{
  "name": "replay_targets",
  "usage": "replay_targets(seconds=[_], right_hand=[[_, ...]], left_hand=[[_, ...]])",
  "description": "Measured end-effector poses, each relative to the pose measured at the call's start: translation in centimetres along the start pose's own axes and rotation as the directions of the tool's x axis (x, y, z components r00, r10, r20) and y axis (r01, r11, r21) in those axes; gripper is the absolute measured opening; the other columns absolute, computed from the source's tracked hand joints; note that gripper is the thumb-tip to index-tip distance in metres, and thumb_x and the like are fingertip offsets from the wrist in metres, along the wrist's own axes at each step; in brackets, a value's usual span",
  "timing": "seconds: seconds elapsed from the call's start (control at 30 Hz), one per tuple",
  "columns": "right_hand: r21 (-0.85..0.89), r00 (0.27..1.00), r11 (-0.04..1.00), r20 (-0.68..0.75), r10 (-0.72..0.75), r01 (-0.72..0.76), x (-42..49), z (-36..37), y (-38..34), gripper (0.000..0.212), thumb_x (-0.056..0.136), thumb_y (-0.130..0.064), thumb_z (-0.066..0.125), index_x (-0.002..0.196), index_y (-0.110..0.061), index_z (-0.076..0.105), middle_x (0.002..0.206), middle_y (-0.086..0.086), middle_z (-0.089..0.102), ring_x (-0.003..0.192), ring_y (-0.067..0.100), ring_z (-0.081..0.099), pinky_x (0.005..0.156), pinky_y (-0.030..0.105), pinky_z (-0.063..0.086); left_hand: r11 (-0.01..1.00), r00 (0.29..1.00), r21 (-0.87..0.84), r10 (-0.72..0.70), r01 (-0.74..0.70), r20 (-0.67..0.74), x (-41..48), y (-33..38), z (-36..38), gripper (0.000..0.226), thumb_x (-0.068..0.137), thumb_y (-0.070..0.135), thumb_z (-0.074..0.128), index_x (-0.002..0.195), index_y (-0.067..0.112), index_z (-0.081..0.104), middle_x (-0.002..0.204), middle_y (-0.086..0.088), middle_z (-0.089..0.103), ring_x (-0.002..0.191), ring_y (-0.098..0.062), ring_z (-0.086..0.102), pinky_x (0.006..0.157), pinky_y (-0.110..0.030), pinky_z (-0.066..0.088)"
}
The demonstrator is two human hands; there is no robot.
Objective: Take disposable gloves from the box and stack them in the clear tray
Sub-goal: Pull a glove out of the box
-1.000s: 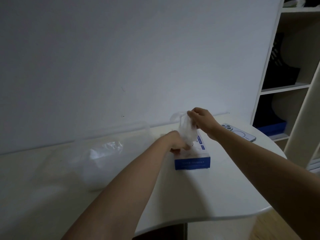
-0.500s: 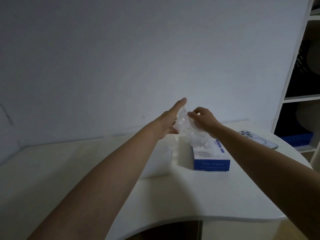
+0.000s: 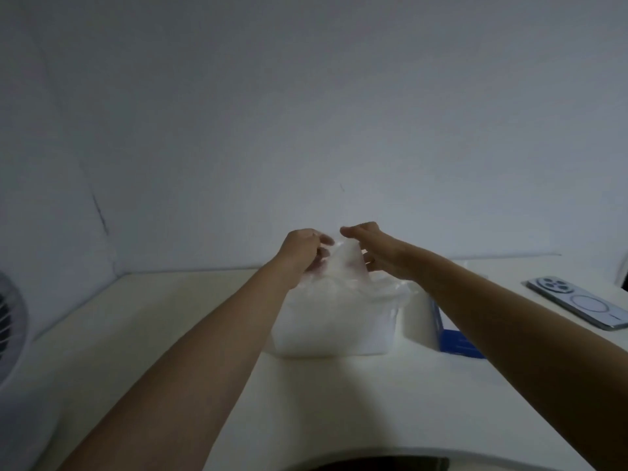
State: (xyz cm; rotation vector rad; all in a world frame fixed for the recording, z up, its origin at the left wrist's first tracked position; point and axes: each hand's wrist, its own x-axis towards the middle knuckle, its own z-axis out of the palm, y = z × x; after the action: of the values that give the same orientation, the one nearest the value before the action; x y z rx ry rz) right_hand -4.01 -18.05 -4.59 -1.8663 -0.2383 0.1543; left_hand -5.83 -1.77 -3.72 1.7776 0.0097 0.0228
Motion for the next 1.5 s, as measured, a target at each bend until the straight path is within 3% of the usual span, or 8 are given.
replay_targets(seconds=[0.3,0.47,0.57,0.77,0.9,1.17,1.3,1.5], right_hand=[[0.246,0.973,0.957,0.209,0.101,-0.152,0.8,0.4,0.3,0.037,0.091,-0.028,0.057,0.116,-0.002,0.061,0.101,0.017,0.061,0.083,0.024,0.058,0.086,0.035,0.045],[0.213,0.924,0.938,0.328,0.195,-0.273,0.8,-0.7,0.4,0.091,0.071,-0.061,0.066,0.138,-0.003,0.041,0.128,0.023,0.058,0.112,0.039,0.055,0.098,0.042,0.046],[0.155,0.887,0.946,0.416,0.199,-0.285,0.4,-0.5,0.3,0.060,0.083,-0.033,0.066,0.129,0.003,0.054,0.117,0.023,0.064,0.101,0.031,0.061,0.096,0.039,0.049],[0.230,0.989,0.962,0.010,0.148,-0.147,1.3,-0.9,0.0,0.060,0.080,0.001,0.073,0.134,-0.003,0.049,0.089,0.013,0.064,0.061,0.016,0.058,0.052,0.024,0.049],[-0.144,0.992,0.982,-0.039,0.121,-0.125,0.9,-1.6,-0.4,0.072,0.076,-0.013,0.081,0.138,-0.019,0.046,0.103,0.005,0.060,0.079,0.019,0.063,0.058,0.023,0.054],[-0.137,0.981,0.989,-0.194,0.019,-0.046,1.0,-0.9,-0.3,0.076,0.071,0.006,0.079,0.137,-0.013,0.045,0.131,0.017,0.049,0.098,0.024,0.058,0.078,0.031,0.054],[-0.552,0.885,0.834,-0.390,-0.253,-0.006,1.0,-1.0,-0.7,0.065,0.076,-0.013,0.079,0.133,-0.022,0.049,0.135,0.008,0.045,0.124,0.027,0.044,0.103,0.044,0.041],[-0.657,0.960,0.707,0.102,-0.261,0.262,1.2,1.9,-0.6,0.017,0.088,-0.012,0.068,0.103,-0.016,0.073,0.105,0.007,0.070,0.077,0.006,0.059,0.066,0.005,0.045]], left_hand=[[0.993,0.989,0.040,0.107,-0.111,0.103,1.6,-2.1,-2.0,0.038,0.092,0.017,0.036,0.085,0.025,0.072,0.061,0.008,0.061,0.050,-0.007,0.050,0.044,-0.021,0.034],[0.991,0.986,-0.022,0.132,-0.135,-0.099,2.1,-2.7,-1.6,0.036,0.097,0.011,0.028,0.093,0.014,0.064,0.066,0.002,0.058,0.046,-0.010,0.047,0.036,-0.013,0.031],[0.990,0.985,-0.066,0.112,-0.122,-0.133,2.2,-2.8,-1.3,0.033,0.097,0.009,0.025,0.096,0.013,0.058,0.080,-0.005,0.061,0.053,-0.016,0.042,0.041,-0.017,0.027],[0.999,0.995,-0.049,0.009,-0.013,-0.095,2.1,-2.9,-2.4,0.023,0.098,0.003,0.033,0.105,0.006,0.054,0.080,-0.009,0.063,0.042,-0.015,0.053,0.038,-0.020,0.043],[0.981,0.982,-0.095,-0.163,0.172,0.090,2.3,-2.7,-3.6,0.035,0.088,0.036,0.068,0.102,0.004,0.061,0.088,-0.011,0.069,0.065,-0.023,0.065,0.067,-0.033,0.059],[0.921,0.985,0.380,0.134,-0.082,-0.113,2.3,-3.1,-2.5,0.015,0.099,0.017,0.047,0.086,0.012,0.053,0.058,-0.004,0.058,0.034,-0.011,0.049,0.033,-0.014,0.031],[0.846,0.994,0.533,0.061,-0.002,-0.092,2.4,-3.3,-2.4,0.016,0.097,0.005,0.044,0.098,0.000,0.059,0.084,-0.019,0.071,0.056,-0.027,0.061,0.047,-0.022,0.039],[0.788,0.995,0.610,-0.037,0.087,-0.094,3.0,-3.8,-1.5,0.031,0.097,0.004,0.041,0.066,0.007,0.046,0.068,-0.008,0.058,0.058,-0.022,0.059,0.051,-0.023,0.049]])
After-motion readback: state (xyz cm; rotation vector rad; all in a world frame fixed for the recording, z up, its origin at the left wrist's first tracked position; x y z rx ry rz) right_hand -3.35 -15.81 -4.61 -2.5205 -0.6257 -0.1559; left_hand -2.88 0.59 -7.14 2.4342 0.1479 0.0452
